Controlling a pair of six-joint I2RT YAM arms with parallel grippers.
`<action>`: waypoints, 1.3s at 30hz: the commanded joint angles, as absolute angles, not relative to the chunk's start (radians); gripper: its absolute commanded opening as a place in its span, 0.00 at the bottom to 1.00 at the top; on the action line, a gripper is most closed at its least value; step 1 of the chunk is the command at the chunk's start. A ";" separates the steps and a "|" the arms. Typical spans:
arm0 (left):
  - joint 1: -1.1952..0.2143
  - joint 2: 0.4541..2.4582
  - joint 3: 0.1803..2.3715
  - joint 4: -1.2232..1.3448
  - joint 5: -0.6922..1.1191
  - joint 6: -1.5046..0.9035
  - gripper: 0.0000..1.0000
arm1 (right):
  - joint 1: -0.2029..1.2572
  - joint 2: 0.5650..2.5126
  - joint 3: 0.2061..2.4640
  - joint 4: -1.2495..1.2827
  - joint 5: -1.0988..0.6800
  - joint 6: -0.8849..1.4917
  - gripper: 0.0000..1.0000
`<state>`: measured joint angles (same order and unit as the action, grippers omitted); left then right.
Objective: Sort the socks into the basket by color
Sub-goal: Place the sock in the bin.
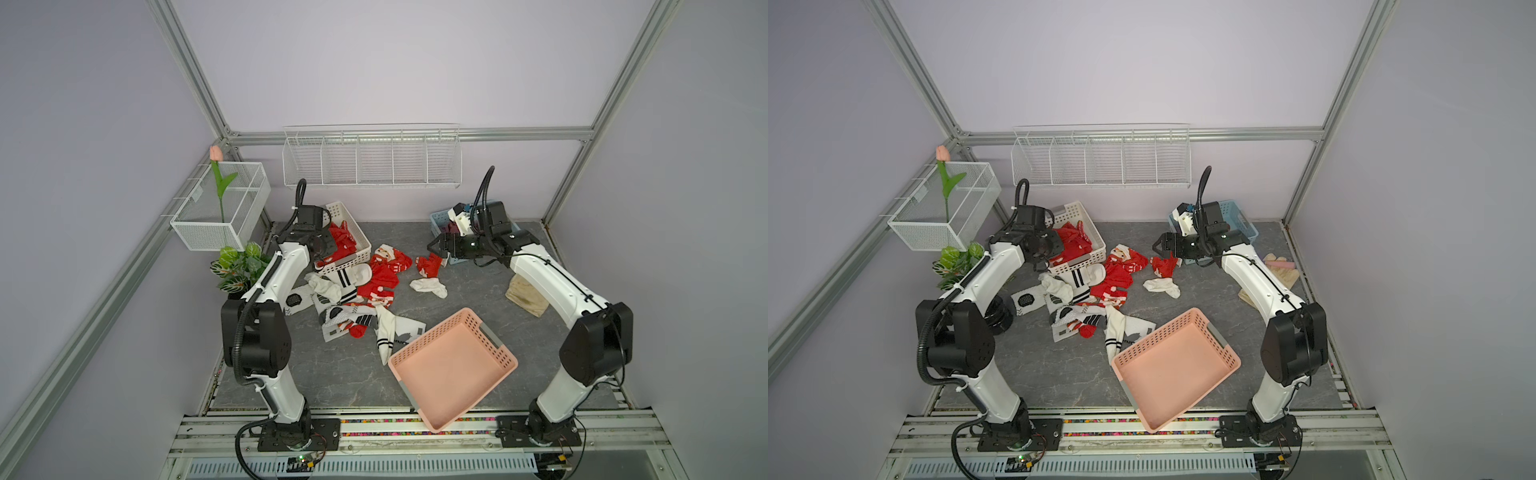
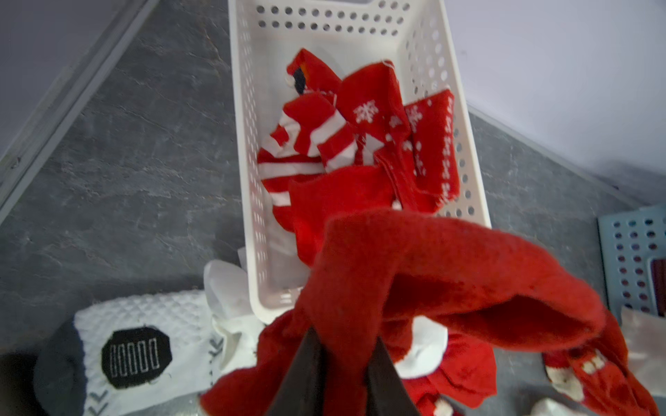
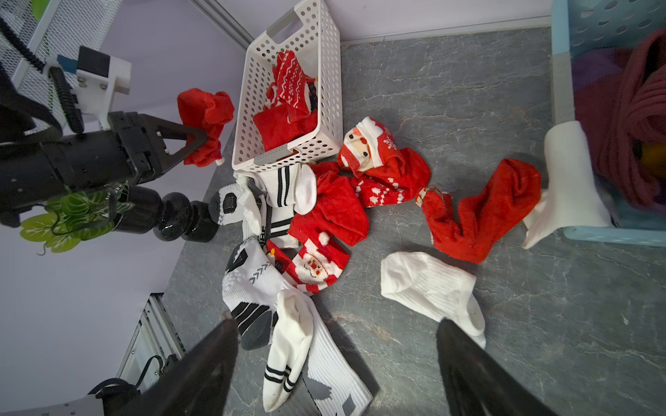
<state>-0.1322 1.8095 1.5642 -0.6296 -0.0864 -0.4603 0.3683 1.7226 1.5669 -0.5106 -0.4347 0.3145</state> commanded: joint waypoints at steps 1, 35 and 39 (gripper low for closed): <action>-0.097 1.882 1.627 -0.586 -0.103 -0.477 0.00 | 0.374 1.738 1.591 -0.502 -0.439 0.326 0.89; -0.005 2.329 2.011 -0.390 -0.018 -0.512 0.12 | 0.393 1.796 1.618 -0.520 -0.403 0.354 0.88; -0.002 2.334 2.003 -0.372 0.030 -0.524 0.39 | 0.398 1.798 1.617 -0.521 -0.399 0.353 0.88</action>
<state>-0.0063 2.3272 1.9728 -0.3969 -0.0219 -0.5072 0.3882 1.7805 1.5993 -0.5117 -0.4080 0.3443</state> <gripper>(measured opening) 0.376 0.885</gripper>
